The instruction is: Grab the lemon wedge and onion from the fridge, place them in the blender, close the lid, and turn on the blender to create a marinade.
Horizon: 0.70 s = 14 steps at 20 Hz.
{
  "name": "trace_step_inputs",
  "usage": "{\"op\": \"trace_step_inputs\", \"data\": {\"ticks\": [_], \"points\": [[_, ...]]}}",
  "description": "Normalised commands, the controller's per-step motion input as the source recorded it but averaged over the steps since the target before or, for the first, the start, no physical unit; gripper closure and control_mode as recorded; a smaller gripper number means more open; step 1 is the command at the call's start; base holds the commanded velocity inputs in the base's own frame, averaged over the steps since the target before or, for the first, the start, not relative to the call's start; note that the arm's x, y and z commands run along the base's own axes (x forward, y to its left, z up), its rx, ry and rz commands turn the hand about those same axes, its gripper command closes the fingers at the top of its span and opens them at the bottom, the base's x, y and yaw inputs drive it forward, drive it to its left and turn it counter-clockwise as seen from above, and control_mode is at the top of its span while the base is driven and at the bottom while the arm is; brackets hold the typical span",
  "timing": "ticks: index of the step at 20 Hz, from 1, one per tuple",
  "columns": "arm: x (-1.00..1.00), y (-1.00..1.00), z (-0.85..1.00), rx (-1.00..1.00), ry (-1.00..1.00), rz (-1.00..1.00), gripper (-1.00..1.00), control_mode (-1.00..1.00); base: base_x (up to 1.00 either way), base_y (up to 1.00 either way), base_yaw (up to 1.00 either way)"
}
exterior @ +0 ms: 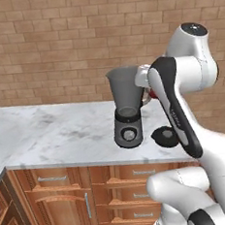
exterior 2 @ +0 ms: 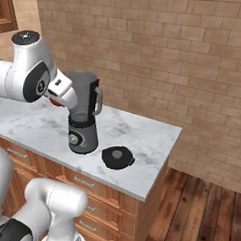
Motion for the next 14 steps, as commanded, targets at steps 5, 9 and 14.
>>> {"op": "trace_step_inputs", "data": {"ticks": [5, 9, 14], "points": [[0.74, 0.0, 0.2, -0.04, -0.05, -0.05, 1.0, -1.0, 0.0, 0.0, 0.0], [0.74, 0.0, 0.13, -0.08, -0.04, -0.02, 1.0, -1.0, 0.0, 0.0, 0.0], [0.73, 0.0, 0.01, -0.11, -0.02, 0.0, 1.0, -1.0, 0.0, 0.0, 0.0]]}}
